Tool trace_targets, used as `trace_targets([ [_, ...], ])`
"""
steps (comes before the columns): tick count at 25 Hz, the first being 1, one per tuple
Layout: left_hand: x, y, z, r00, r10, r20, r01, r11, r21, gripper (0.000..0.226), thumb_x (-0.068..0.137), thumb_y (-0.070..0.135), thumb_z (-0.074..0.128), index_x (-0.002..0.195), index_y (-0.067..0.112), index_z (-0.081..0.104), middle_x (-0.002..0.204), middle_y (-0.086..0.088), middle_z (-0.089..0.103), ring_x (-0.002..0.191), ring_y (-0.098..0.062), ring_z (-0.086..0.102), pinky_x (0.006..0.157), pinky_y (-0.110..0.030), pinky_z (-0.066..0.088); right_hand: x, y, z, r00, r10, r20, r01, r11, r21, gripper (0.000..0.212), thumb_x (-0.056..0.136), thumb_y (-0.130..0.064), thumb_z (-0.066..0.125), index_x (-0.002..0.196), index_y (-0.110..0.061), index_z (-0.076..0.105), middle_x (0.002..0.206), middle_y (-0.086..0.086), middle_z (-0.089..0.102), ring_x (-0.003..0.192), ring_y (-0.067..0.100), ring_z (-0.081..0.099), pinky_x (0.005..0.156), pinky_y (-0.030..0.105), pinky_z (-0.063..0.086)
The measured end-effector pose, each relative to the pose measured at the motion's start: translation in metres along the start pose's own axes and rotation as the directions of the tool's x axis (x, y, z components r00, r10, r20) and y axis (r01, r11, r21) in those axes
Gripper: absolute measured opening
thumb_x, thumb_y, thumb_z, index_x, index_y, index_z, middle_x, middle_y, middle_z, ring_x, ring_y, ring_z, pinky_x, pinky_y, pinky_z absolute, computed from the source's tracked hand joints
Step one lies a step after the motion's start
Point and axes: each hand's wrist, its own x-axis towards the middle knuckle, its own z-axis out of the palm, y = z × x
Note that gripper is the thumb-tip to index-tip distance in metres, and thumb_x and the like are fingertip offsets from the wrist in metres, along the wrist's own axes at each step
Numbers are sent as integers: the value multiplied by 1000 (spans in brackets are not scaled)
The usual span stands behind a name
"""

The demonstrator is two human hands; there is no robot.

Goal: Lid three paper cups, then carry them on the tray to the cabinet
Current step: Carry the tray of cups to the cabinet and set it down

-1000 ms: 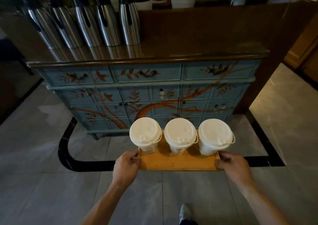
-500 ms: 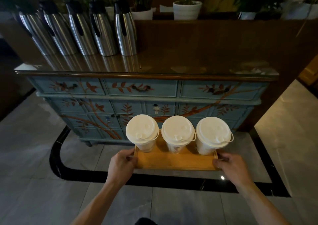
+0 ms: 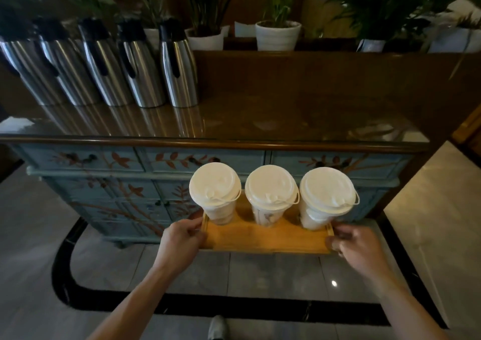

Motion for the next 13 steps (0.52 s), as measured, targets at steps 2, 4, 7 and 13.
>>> trace_targets([
  [2, 27, 6, -8, 1000, 31, -2, -31, 999, 15, 57, 81, 12, 66, 77, 69, 63, 80, 26, 69, 77, 2, 65, 66, -27, 53, 19, -15, 3, 1000, -8, -19, 8, 999, 38, 30, 68, 3, 72, 61, -26, 75, 50, -11, 67, 55, 9, 63, 58, 33, 47],
  [4, 54, 13, -17, 999, 47, 7, -47, 999, -2, 59, 81, 12, 68, 75, 70, 62, 81, 30, 69, 78, 4, 66, 68, -27, 54, 35, -34, 5, 999, -8, -35, 11, 997, 80, 28, 70, 3, 71, 68, -23, 78, 49, -12, 67, 48, -2, 58, 54, 27, 44],
  [7, 95, 19, -33, 996, 72, 47, -70, 997, -27, 54, 79, 11, 69, 78, 65, 66, 82, 29, 69, 77, 0, 68, 65, -27, 57, 59, -64, 8, 999, -10, -37, 14, 994, 112, 33, 72, 4, 71, 61, -26, 76, 50, -6, 68, 47, -1, 58, 55, 28, 42],
  [13, 178, 25, -60, 986, 148, 82, -143, 988, -61, 55, 81, 11, 67, 79, 66, 67, 77, 20, 73, 69, 1, 68, 58, -16, 54, 108, -115, 17, 998, 10, -55, -2, 990, 141, 38, 73, 0, 73, 63, -36, 77, 67, 0, 76, 70, 18, 68, 67, 33, 48],
])
